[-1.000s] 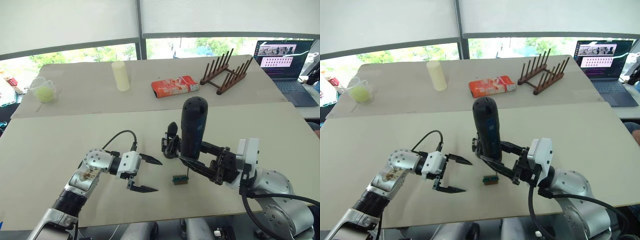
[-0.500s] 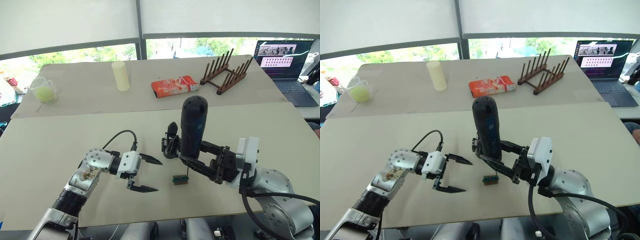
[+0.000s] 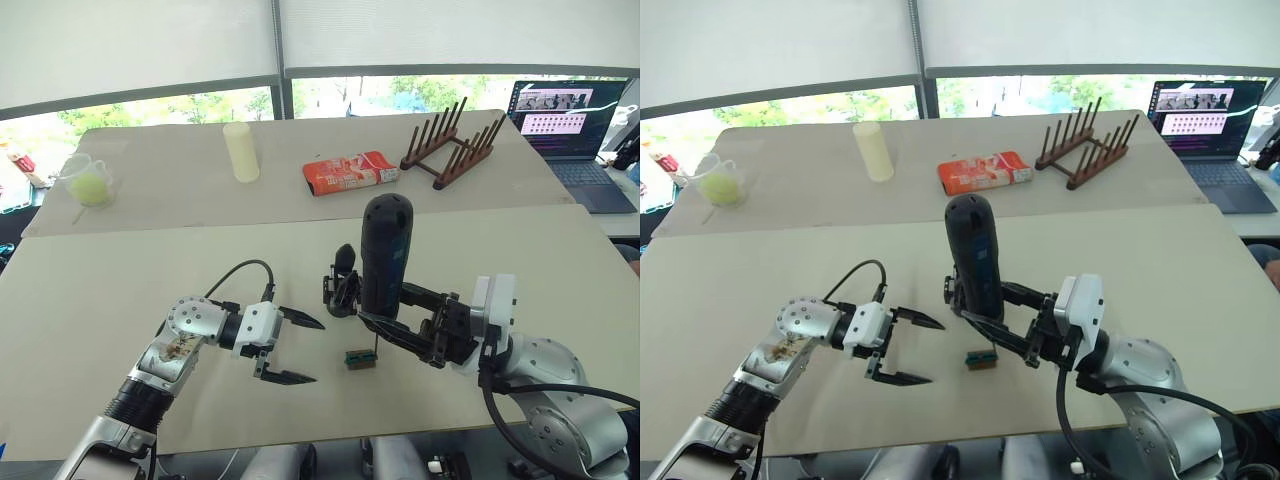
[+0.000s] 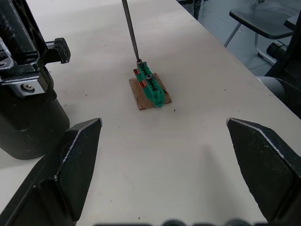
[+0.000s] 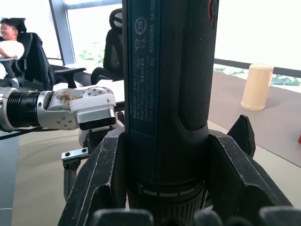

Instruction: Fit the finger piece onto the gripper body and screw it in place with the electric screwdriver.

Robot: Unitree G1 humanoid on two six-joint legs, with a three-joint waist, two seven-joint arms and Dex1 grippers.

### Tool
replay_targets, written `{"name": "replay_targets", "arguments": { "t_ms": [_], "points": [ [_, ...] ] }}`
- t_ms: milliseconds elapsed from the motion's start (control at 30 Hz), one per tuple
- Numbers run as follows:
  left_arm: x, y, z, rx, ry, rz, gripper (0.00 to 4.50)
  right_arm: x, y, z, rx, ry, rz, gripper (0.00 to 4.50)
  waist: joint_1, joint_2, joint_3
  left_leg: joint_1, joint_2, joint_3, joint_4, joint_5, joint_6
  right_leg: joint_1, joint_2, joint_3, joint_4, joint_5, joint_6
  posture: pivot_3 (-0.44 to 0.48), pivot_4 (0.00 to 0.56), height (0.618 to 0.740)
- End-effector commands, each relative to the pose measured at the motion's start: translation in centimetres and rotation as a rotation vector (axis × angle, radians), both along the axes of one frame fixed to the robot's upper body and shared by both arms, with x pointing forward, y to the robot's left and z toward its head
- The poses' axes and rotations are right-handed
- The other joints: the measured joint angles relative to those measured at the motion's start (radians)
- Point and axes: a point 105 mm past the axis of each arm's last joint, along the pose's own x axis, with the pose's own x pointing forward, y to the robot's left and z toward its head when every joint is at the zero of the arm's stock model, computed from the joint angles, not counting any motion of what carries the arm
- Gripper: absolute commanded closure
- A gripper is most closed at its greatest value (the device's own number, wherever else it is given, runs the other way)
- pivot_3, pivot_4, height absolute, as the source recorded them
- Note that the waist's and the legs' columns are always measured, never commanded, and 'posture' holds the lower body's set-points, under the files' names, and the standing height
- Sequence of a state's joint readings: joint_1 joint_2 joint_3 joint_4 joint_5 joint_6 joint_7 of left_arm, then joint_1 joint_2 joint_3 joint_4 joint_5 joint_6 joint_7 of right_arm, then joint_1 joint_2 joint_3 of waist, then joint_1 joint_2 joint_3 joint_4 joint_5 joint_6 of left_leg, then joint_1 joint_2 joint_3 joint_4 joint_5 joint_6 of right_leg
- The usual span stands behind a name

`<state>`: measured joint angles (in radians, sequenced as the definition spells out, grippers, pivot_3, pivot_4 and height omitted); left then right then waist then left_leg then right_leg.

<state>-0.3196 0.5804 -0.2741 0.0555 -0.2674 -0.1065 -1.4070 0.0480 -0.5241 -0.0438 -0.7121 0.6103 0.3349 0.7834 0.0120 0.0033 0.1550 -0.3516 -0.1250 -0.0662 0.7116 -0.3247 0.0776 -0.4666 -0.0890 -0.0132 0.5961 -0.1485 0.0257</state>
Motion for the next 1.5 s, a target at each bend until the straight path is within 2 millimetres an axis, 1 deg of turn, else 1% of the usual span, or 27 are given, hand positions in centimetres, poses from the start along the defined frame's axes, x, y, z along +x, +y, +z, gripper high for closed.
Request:
{"name": "replay_targets", "arguments": {
  "t_ms": [33,367,967,1500],
  "points": [
    [0.05,-0.30,0.67,-0.004,-0.043,-0.020,0.00,-0.65,0.51,1.18,0.021,-0.051,0.037,2.60,0.000,0.000,0.000,0.000,0.000,0.000,0.000,0.000,0.000,0.000,0.000,0.000,0.000,0.000,0.000,0.000,0.150,0.740],
    [0.05,-0.26,0.63,-0.002,-0.043,-0.018,0.00,-0.82,0.85,0.98,0.020,-0.042,0.047,2.60,0.000,0.000,0.000,0.000,0.000,0.000,0.000,0.000,0.000,0.000,0.000,0.000,0.000,0.000,0.000,0.000,0.150,0.740],
    [0.14,-0.18,0.59,0.001,-0.043,-0.019,0.00,-0.58,0.35,1.53,0.021,-0.052,0.029,2.60,0.000,0.000,0.000,0.000,0.000,0.000,0.000,0.000,0.000,0.000,0.000,0.000,0.000,0.000,0.000,0.000,0.150,0.740],
    [0.14,-0.28,0.51,0.001,-0.047,-0.021,0.00,-1.12,0.61,0.54,0.011,0.004,0.055,2.60,0.000,0.000,0.000,0.000,0.000,0.000,0.000,0.000,0.000,0.000,0.000,0.000,0.000,0.000,0.000,0.000,0.150,0.740]
  ]
}}
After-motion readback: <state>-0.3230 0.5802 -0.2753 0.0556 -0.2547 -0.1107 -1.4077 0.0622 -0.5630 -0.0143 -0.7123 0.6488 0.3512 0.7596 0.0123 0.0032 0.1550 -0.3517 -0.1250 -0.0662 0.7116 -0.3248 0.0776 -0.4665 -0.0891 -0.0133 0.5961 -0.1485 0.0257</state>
